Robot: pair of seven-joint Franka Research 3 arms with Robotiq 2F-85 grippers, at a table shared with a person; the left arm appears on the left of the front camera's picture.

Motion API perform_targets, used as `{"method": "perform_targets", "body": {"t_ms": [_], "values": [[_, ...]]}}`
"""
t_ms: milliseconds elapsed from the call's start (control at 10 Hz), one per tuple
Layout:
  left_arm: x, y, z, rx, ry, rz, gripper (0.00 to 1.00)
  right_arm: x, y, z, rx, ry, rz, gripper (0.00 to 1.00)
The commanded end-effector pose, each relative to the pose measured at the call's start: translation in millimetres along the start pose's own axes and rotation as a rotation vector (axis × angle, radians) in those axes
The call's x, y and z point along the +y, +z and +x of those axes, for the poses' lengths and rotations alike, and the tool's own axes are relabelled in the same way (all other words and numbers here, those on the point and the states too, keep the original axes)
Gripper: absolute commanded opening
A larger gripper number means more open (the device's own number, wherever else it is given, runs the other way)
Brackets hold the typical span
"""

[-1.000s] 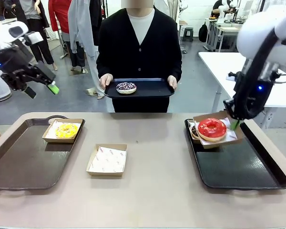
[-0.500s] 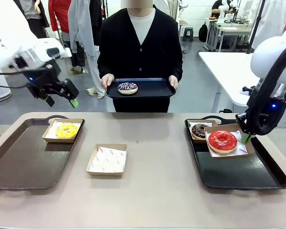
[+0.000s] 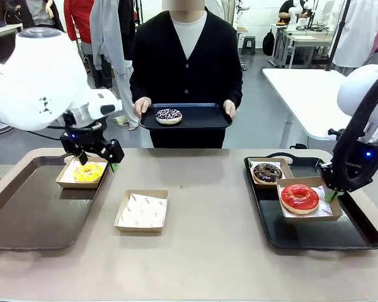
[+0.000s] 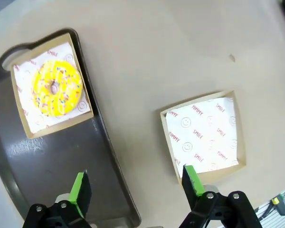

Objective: Individually package the donuts and arrange them on the tray.
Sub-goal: Place the picked Paper togo box on the Handle tray while simultaneously picking up another Paper togo box from the table with the other hand.

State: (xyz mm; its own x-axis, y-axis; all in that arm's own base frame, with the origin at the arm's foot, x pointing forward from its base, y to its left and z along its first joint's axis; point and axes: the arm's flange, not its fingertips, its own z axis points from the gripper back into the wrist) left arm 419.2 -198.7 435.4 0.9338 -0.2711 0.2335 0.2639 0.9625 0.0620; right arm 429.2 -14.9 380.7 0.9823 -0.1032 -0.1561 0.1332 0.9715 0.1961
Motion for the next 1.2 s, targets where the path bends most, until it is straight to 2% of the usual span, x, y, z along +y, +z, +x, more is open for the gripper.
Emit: {"method": "perform_targets", "body": {"t_ms": [0, 400, 600, 800, 1100], "values": [[-18, -14, -5, 0.079, 0.039, -0.005, 1.00, 6, 6, -1, -0.007, 0.010, -0.017, 0.02], [-44, -48, -18, 0.126, 0.121, -0.131, 1.00, 6, 6, -1, -0.007, 0.010, -0.017, 0.02], [-48, -58, -22, 0.134, 0.141, -0.148, 1.00, 6, 6, -1, -0.007, 0.010, -0.017, 0.02], [-49, -69, -26, 0.129, 0.135, -0.113, 1.00, 6, 6, -1, -0.007, 0.010, -0.017, 0.02], [-46, -63, -21, 0.154, 0.111, -0.137, 1.00, 6, 6, -1, -0.007, 0.010, -0.017, 0.02]]}}
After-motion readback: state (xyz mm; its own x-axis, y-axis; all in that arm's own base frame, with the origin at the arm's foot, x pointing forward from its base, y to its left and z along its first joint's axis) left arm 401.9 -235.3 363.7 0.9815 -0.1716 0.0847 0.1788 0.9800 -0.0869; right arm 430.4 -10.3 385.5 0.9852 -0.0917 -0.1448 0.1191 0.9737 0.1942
